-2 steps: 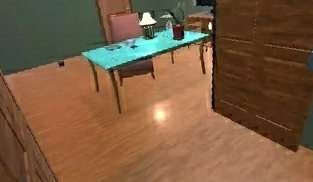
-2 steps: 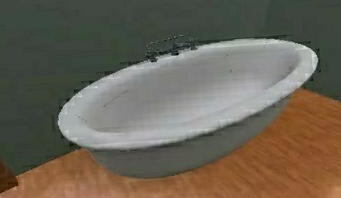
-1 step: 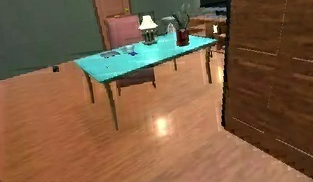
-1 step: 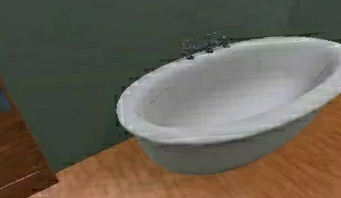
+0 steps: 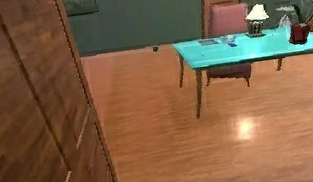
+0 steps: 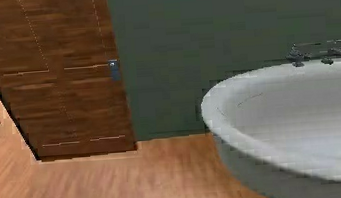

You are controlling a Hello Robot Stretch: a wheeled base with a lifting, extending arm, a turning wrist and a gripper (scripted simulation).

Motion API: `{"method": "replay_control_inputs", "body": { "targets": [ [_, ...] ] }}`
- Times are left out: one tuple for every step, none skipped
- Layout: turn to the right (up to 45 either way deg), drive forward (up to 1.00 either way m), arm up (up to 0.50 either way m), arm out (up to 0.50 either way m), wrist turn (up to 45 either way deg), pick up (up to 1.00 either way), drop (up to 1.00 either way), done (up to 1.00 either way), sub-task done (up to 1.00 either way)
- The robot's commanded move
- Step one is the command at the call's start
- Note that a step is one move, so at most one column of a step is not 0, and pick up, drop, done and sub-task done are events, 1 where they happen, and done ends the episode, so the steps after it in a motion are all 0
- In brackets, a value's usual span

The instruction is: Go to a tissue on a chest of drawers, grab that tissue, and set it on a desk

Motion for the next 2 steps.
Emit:
{"method": "replay_control_inputs", "body": {
  "targets": [
    [0.0, 1.00, 0.00, 0.00, 0.0, 0.00, 0.00, 0.00, 0.00],
    [0.0, 0.25, 0.00, 0.00, 0.0, 0.00, 0.00, 0.00, 0.00]
  ]
}}
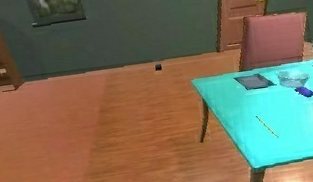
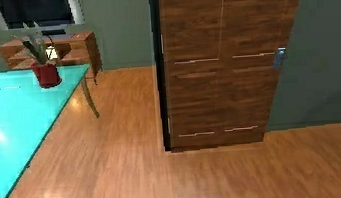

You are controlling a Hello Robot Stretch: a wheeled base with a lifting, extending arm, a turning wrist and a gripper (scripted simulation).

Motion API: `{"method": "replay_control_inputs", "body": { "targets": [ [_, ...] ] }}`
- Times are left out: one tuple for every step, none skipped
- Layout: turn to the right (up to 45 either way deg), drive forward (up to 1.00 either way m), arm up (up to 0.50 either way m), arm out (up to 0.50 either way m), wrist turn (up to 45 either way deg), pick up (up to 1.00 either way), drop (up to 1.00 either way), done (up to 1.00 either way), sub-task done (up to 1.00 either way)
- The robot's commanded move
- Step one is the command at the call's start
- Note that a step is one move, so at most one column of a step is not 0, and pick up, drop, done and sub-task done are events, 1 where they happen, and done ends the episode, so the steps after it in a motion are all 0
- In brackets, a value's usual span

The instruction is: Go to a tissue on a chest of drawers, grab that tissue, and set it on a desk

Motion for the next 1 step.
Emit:
{"method": "replay_control_inputs", "body": {
  "targets": [
    [-12.0, 0.00, 0.00, 0.00, 0.0, 0.00, 0.00, 0.00, 0.00]
  ]
}}
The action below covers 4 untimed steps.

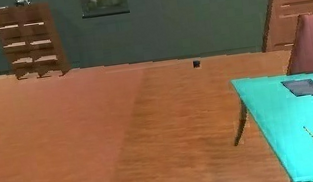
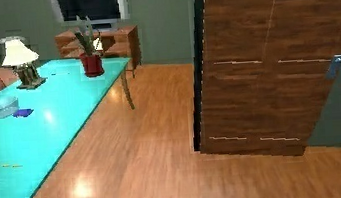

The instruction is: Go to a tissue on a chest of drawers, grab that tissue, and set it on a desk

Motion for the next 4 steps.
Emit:
{"method": "replay_control_inputs", "body": {
  "targets": [
    [0.0, 0.55, 0.00, 0.00, 0.0, 0.00, 0.00, 0.00, 0.00],
    [-45.0, 0.00, 0.00, 0.00, 0.0, 0.00, 0.00, 0.00, 0.00],
    [-21.0, 0.00, 0.00, 0.00, 0.0, 0.00, 0.00, 0.00, 0.00],
    [0.0, 1.00, 0.00, 0.00, 0.0, 0.00, 0.00, 0.00, 0.00]
  ]
}}
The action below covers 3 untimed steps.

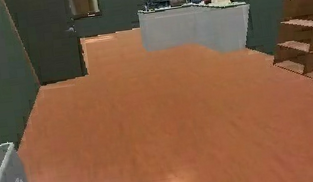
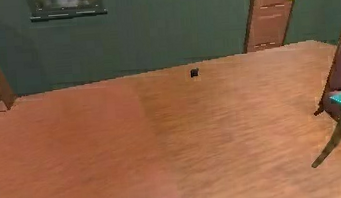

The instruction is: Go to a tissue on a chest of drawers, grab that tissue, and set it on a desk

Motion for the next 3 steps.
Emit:
{"method": "replay_control_inputs", "body": {
  "targets": [
    [-12.0, 0.00, 0.00, 0.00, 0.0, 0.00, 0.00, 0.00, 0.00],
    [0.0, 1.00, 0.00, 0.00, 0.0, 0.00, 0.00, 0.00, 0.00],
    [0.0, 1.00, 0.00, 0.00, 0.0, 0.00, 0.00, 0.00, 0.00]
  ]
}}
